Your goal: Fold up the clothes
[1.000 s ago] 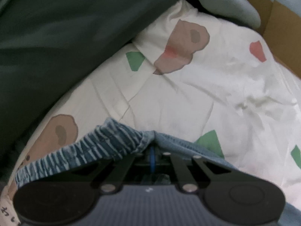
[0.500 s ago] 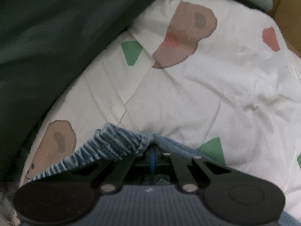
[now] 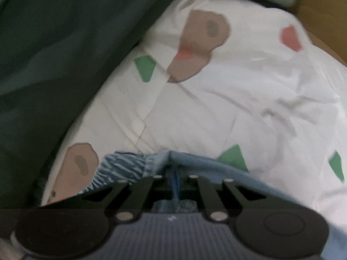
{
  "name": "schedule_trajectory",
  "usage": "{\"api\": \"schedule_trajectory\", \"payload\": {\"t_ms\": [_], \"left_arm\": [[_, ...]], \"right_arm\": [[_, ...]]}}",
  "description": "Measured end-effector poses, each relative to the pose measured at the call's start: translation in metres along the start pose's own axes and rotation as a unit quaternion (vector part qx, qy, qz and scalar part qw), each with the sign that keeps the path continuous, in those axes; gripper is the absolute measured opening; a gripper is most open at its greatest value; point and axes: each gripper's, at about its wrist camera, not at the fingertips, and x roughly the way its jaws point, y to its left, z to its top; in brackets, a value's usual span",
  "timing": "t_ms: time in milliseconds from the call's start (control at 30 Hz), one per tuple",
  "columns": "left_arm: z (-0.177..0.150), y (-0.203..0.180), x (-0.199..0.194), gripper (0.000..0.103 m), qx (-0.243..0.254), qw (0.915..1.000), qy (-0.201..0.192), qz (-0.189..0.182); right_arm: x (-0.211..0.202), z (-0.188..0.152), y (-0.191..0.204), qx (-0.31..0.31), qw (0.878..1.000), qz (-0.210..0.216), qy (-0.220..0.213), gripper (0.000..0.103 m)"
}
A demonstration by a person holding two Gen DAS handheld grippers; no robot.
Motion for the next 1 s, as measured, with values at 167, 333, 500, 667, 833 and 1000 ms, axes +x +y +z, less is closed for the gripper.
{"api": "schedule_trajectory", "payload": {"t_ms": [167, 333, 500, 667, 833, 1000], "left_arm": [[-0.017, 0.009, -0.016, 0.027, 0.016, 0.999, -0.041, 0.003], [-0.035, 0.028, -0.031, 0.03, -0.003, 0.9962, -0.082, 0.028], [-0.058, 0.044, -0.04, 0.026, -0.012, 0.9946, -0.097, 0.035], [-0.074, 0.056, -0.033, 0.024, -0.018, 0.9952, -0.089, 0.036], [-0.073, 0.059, -0.01, 0.022, -0.028, 0.9965, -0.072, 0.034], [-0.061, 0.056, 0.017, 0.018, -0.017, 0.9973, -0.062, 0.034]], "right_arm": [[-0.014, -0.007, 0.038, -0.08, 0.994, 0.068, -0.015, 0.036], [-0.009, -0.016, 0.087, -0.149, 0.983, 0.11, -0.014, 0.043], [0.004, -0.018, 0.125, -0.202, 0.973, 0.108, -0.024, 0.044], [0.02, 0.001, 0.137, -0.186, 0.977, 0.095, -0.032, 0.044], [0.028, 0.021, 0.144, -0.159, 0.983, 0.095, -0.013, 0.041], [0.006, 0.027, 0.143, -0.175, 0.979, 0.101, -0.033, 0.041]]}}
